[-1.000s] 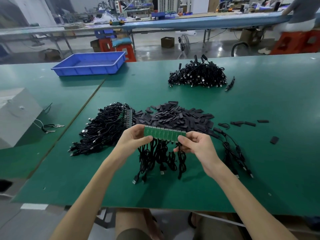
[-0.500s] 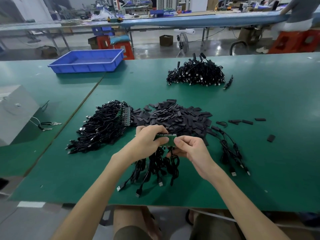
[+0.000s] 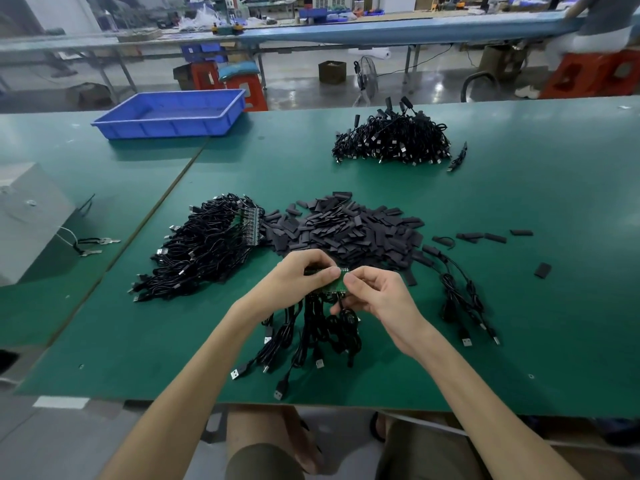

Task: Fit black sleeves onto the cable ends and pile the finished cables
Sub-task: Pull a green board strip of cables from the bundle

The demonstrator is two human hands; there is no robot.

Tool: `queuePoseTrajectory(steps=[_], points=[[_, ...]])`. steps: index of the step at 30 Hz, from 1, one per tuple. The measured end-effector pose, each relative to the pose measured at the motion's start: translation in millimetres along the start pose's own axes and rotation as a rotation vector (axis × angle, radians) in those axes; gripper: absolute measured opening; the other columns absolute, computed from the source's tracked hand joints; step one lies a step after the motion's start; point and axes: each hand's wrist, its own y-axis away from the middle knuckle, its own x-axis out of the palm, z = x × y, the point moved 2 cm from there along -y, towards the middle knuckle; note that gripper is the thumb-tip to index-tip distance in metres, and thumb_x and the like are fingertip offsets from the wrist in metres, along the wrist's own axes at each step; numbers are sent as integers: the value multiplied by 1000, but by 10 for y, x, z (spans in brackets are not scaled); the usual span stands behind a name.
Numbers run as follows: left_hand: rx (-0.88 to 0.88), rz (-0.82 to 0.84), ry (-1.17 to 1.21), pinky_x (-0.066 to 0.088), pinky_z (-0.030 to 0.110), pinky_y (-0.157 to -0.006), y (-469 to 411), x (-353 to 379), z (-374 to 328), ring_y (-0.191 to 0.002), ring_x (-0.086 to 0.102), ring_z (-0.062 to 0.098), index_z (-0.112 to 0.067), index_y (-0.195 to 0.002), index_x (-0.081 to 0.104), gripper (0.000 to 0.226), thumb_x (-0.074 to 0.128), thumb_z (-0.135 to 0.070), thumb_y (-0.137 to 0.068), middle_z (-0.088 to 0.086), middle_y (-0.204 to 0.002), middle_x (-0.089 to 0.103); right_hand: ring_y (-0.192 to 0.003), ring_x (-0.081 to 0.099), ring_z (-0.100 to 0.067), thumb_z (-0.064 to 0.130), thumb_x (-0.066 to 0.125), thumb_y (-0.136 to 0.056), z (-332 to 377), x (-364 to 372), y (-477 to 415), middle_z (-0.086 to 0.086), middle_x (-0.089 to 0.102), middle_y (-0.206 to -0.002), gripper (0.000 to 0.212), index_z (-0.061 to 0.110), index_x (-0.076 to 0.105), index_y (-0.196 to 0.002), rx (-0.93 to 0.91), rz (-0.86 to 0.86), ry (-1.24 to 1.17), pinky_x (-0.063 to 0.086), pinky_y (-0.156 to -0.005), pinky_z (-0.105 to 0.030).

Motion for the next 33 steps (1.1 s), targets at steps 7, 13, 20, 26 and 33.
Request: queuePoseTrajectory(steps=[7,13,20,26,33], points=[[-47,-30,60,49,22,-70,-23,13,30,-72,59,6,-14,-91,74,13,72,-26,-94,-2,-77,69,-76,76,-34,16,62,-102,-29,-6,2,-16,74,-82,24,-7,68,-105,5,-15,13,62,-75,-33],[-57,6,30,41,12,-58,-52,-91,-54,-59,52,5,-14,-91,75,12,74,-26,-92,-6,-66,65,-72,76,-32,17,65,-101,46,0,-1,-10,76,-80,18,1,73,-101,-53,-20,60,61,-74,-29],[-20,39,-65,46,29,-71,-48,-94,-128,-70,57,12,-11,-99,75,29,65,-38,-96,18,-87,72,-72,75,-32,20,65,-102,131,-37,-23,-17,77,-90,18,7,76,-99,-89,-26,73,59,-74,-28],[-46,-14,-12,56,42,-80,-57,-87,-124,-75,68,19,-5,-99,72,26,70,-31,-94,16,-88,75,-71,74,-32,20,64,-102,134,-32,-37,-18,76,-92,19,5,76,-99,-81,-16,43,59,-78,-31],[50,-111,4,57,41,-88,-12,-75,-138,-87,71,19,-10,-100,73,14,76,-19,-90,2,-91,75,-74,76,-31,22,71,-98,103,-60,-60,-10,78,-88,17,4,71,-99,-74,-94,30,60,-77,-30]])
